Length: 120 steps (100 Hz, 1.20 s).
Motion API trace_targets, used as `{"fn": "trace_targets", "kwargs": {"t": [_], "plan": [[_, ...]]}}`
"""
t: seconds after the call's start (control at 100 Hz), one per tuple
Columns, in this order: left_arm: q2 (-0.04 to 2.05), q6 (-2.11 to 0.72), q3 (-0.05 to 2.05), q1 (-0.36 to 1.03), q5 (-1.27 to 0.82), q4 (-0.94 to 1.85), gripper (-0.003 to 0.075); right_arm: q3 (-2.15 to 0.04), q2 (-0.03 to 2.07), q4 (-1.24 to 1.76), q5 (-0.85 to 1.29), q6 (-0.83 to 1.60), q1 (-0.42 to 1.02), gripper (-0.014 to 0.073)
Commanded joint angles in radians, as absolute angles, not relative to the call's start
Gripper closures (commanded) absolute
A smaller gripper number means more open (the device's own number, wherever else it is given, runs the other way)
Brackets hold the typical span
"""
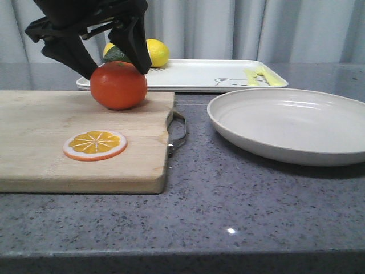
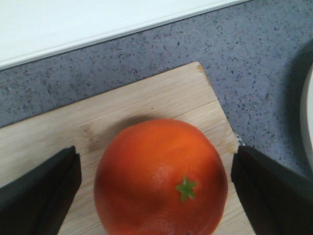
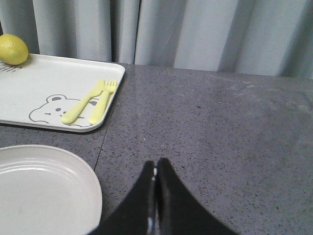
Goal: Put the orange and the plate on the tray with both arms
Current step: 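Lower the left gripper over the orange and close on it, then lift the orange with the left gripper and carry it onto the plate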
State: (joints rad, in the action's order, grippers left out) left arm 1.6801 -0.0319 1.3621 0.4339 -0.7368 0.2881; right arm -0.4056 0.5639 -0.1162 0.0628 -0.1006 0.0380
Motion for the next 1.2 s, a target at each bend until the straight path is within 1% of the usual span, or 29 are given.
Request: {"fn": "trace_targets", "kwargs": {"t": [0.0,0.14,0.21,0.35,0.46,0.62,0.79,0.89,1.19], "plan": [[1.645,-0.034,1.397,0.441,-0.713,0.311,0.0121,-0.442,0.571,-0.125,-0.013,-0.096,0.031,0.0660],[1.648,-0.035,1.397,0.441,-0.719,0.311,0.0122,-0.442,0.571,-0.125,-0.013,-0.096,0.031,0.0660],[1.652,-0.041,1.397,0.441,-0.733,0.311,0.0138,-0.442,0.571,-0.125,-0.013,-0.096,0.031,0.0660],[1.667,-0.053,1.397,0.441,-0.758,0.311,0.0216,-0.442,0.571,-0.125,-0.013,-0.096,0.031,0.0660],[1.669,-0.053,1.397,0.441,-0.764,0.313,0.0292,-0.442,0.571,-0.125,-0.013,-0.096,0.031,0.0660],[1.669,-0.053,1.399,0.441,-0.766,0.313,0.0347,-0.442,0.571,-0.125,-0.012,-0.096,0.031,0.0660],[1.669,-0.053,1.451,0.452,-0.811,0.315,0.0352,-0.442,0.571,-0.125,-0.012,-0.096,0.031,0.0660],[1.669,-0.055,1.505,0.485,-0.821,0.315,0.0352,-0.442,0.571,-0.125,-0.012,-0.096,0.031,0.0660],[1.748,-0.053,1.658,0.662,-0.814,0.324,0.0352,-0.442,0.571,-0.125,-0.013,-0.096,0.031,0.0660]]}}
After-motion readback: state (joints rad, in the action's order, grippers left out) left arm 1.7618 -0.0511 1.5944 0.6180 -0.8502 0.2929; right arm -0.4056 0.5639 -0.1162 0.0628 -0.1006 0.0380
